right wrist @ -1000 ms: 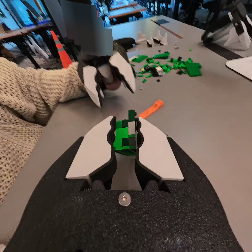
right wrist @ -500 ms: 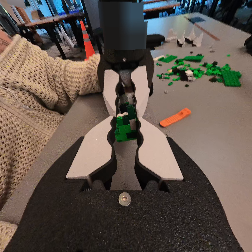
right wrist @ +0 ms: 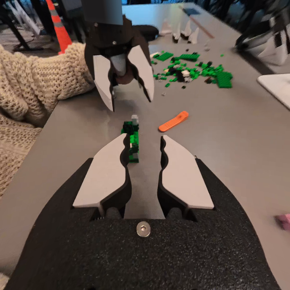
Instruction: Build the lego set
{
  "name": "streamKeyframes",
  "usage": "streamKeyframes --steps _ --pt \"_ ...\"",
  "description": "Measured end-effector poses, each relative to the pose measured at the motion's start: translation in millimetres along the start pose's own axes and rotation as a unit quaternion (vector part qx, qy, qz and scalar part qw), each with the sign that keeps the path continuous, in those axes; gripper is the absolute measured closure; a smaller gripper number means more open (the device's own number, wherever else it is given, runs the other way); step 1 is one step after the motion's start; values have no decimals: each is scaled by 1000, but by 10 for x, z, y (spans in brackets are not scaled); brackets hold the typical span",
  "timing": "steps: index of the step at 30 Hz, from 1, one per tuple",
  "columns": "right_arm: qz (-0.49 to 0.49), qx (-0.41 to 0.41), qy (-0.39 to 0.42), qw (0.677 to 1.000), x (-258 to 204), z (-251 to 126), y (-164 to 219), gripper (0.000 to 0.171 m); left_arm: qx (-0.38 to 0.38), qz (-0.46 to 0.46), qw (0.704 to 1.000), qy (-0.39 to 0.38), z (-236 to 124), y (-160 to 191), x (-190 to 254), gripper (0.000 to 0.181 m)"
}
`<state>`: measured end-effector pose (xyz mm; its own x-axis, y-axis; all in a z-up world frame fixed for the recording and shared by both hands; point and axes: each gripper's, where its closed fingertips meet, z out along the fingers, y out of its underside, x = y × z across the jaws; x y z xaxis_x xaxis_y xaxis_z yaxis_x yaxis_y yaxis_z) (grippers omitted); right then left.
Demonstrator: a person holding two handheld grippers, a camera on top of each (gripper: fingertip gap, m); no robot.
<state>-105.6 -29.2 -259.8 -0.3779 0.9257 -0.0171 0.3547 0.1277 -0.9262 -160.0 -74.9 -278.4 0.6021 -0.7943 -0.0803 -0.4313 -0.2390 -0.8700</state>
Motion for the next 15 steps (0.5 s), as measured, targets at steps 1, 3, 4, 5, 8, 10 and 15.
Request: streamKeyframes --steps 1,3,4,5,8,10,15 --pt "-5 9 21 1000 57 -17 -35 135 32 -4 999 3 -71 -51 -13 125" --pt "-26 31 73 997 194 -55 -102 136 82 -3 997 13 -177 -129 -18 140" --pt "-34 50 84 995 217 -71 -143 138 101 1 995 14 -210 -158 -23 148" --pt "-35 71 93 992 240 -81 -189 139 115 6 993 11 -233 -180 -32 156" --pt "-7 130 107 986 307 -78 -286 141 135 18 990 17 -245 -201 -1 181" --pt "17 129 75 989 234 -37 -293 156 122 18 991 50 -188 -166 96 181" --pt "18 7 35 999 -156 157 -306 171 7 39 998 44 6 119 140 181"
